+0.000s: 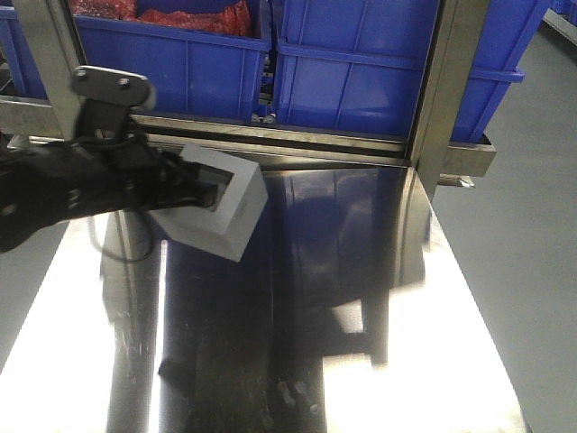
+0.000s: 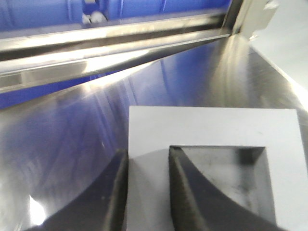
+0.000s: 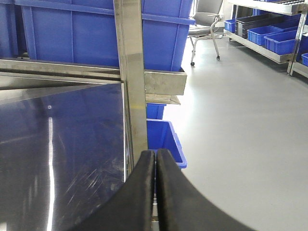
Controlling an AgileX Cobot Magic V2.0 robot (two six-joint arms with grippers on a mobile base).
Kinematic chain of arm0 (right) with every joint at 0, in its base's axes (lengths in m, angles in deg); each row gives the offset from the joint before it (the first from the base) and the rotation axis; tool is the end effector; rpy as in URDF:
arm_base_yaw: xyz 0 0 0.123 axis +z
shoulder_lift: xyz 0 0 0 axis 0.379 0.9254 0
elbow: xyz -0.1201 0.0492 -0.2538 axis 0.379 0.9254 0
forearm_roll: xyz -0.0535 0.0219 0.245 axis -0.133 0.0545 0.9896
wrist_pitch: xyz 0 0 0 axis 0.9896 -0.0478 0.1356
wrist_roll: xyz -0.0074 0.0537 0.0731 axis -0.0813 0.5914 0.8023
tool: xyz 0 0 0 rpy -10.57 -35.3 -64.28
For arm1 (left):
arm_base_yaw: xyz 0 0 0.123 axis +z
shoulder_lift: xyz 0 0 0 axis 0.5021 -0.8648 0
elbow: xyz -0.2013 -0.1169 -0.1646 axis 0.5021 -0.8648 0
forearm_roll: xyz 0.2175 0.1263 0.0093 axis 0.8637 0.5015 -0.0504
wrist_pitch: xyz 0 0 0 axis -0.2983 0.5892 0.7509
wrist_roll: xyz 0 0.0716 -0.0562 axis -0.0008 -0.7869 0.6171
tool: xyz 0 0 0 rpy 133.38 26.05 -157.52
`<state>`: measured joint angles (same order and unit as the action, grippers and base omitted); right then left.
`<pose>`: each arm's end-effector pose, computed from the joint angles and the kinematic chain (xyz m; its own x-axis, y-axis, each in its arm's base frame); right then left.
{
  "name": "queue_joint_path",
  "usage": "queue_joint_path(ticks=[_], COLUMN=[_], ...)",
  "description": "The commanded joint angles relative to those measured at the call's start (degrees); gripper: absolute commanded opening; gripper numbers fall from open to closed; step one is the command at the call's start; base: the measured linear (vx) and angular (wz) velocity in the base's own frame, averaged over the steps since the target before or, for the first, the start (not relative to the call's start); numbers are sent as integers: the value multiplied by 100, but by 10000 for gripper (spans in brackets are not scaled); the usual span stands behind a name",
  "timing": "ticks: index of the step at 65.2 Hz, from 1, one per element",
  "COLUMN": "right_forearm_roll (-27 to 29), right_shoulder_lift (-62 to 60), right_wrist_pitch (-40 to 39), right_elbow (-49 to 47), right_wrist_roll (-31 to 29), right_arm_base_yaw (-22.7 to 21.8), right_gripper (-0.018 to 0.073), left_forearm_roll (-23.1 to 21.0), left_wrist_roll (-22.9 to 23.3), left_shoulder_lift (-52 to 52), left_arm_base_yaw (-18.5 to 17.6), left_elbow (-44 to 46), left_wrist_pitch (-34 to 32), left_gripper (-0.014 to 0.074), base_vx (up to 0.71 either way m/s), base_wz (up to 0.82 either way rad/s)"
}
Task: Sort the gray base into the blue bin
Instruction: 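Lift the gray block with the left gripper toward the robot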
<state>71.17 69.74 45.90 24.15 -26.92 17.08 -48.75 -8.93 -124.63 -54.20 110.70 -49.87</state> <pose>0.0551 -0.0048 0.1846 -0.1427 0.0340 -0.9892 0.0915 0.9956 0.0211 0.2927 -0.1307 0.3086 -0.5296 0.0916 -0.8433 0.3406 0.9335 -0.1125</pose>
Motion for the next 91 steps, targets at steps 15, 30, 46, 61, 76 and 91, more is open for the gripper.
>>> queue_joint_path(ticks=[15, 30, 46, 61, 76, 91], right_forearm_roll=[-48, -48, -48, -48, -48, -48], right_shoulder_lift=[-10, -10, -10, -10, -10, -10], right_wrist_pitch=[-431, -424, -424, -424, -424, -424], right_elbow=[11, 11, 11, 11, 11, 11], right_wrist_roll=[-73, -73, -73, -73, -73, -73], right_arm_base_yaw=[2, 2, 2, 2, 2, 2], right_gripper=[-5, -5, -5, -5, -5, -5], left_forearm_roll=[-56, -56, -56, -56, -56, -56], left_wrist_roll=[26, 26, 26, 26, 26, 26], left_shoulder_lift=[2249, 3684, 4980, 5458, 5446, 5446], left_arm_base_yaw=[-24, -24, -24, -24, -24, -24], left_elbow=[-1399, -2592, -3163, -3218, -3218, -3218], left_wrist_pitch=[-802, -1488, -1538, -1534, -1520, -1520], left_gripper=[-6, -6, -6, -6, -6, -6], base_vx=[0, 0, 0, 0, 0, 0], base_wz=[0, 0, 0, 0, 0, 0])
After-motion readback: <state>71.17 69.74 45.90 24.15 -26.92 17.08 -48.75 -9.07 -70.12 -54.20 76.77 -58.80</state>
